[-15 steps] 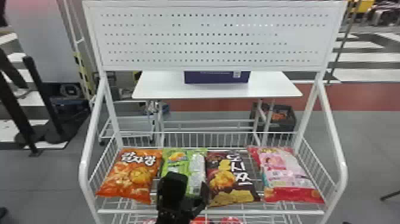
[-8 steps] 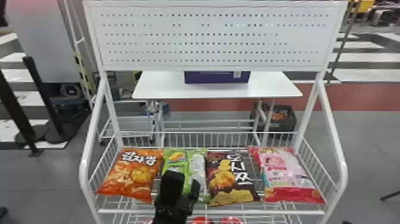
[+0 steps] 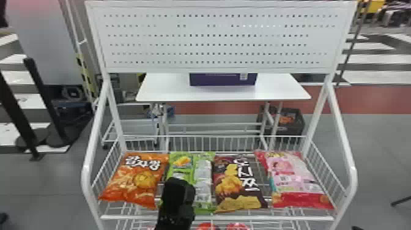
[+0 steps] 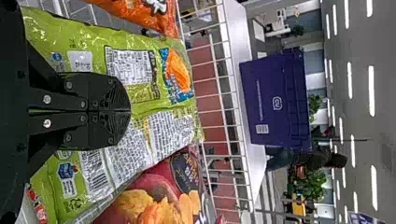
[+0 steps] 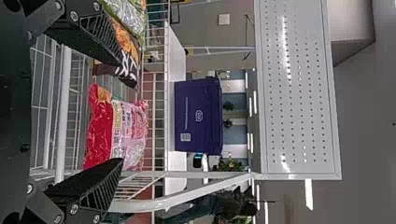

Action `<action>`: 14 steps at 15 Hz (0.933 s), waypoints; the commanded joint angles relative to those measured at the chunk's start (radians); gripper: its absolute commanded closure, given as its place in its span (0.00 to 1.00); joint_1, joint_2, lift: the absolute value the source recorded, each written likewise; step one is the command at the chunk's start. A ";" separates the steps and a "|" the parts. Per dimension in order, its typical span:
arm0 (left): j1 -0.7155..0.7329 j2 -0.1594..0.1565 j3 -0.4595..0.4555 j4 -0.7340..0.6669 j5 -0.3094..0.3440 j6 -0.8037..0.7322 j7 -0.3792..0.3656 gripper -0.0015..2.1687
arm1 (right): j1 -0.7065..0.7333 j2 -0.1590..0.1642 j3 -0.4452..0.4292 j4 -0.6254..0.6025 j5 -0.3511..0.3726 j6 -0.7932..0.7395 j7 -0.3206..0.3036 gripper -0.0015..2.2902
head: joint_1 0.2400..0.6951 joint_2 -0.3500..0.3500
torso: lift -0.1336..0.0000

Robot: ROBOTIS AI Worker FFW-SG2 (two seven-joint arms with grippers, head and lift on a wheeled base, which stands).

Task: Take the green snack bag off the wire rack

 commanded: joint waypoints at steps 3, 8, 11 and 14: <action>0.025 0.002 0.001 -0.052 0.003 -0.009 0.005 0.83 | 0.002 0.000 0.000 -0.002 -0.001 -0.001 0.000 0.07 | 0.57 0.50 | 1.00; 0.054 0.009 0.003 -0.126 0.020 -0.024 0.023 0.83 | 0.003 0.000 0.000 -0.003 -0.001 -0.007 0.000 0.07 | 0.57 0.50 | 1.00; 0.079 0.019 0.003 -0.195 0.020 -0.033 0.048 0.83 | 0.006 -0.001 -0.001 -0.006 -0.001 -0.010 -0.002 0.07 | 0.57 0.50 | 1.00; 0.126 0.045 0.009 -0.291 0.037 -0.046 0.051 0.83 | 0.009 -0.003 -0.001 -0.011 -0.001 -0.013 -0.002 0.07 | 0.57 0.50 | 1.00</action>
